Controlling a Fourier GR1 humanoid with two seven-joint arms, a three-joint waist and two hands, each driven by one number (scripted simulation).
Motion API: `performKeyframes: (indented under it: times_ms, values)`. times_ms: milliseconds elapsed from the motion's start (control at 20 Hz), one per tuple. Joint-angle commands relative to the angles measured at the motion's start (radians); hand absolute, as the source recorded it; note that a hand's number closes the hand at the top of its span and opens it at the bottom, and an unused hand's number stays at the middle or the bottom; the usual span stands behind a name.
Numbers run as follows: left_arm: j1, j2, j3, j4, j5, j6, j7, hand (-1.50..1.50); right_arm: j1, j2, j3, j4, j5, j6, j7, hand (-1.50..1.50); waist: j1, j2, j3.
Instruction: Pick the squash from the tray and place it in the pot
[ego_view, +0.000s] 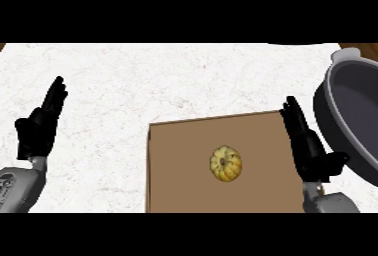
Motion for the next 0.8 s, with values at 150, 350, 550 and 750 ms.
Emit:
performKeyframes:
  times_ms: [150,350,550,750]
  values:
    - [0.026,-0.114,-0.009,-0.034,0.049,0.018,-0.038,0.00,-0.108,-0.215,0.067,-0.252,0.358,-0.093,-0.096,1.50,0.022,-0.064,0.010]
    - [0.081,-0.148,0.011,-0.042,0.087,0.036,-0.036,0.00,-0.076,-0.397,-0.106,-0.221,0.599,-0.281,-0.034,-1.50,-0.087,-0.104,-0.003]
    - [0.126,-0.213,-0.015,-0.095,0.098,0.044,-0.090,0.00,0.010,-0.353,0.053,-0.418,0.836,-0.357,0.017,-1.50,-0.029,-0.068,0.015]
    - [0.162,-0.211,-0.034,-0.159,0.086,0.048,-0.089,0.00,0.090,-0.304,0.185,-0.573,1.074,-0.371,0.096,-1.50,-0.005,-0.063,0.018]
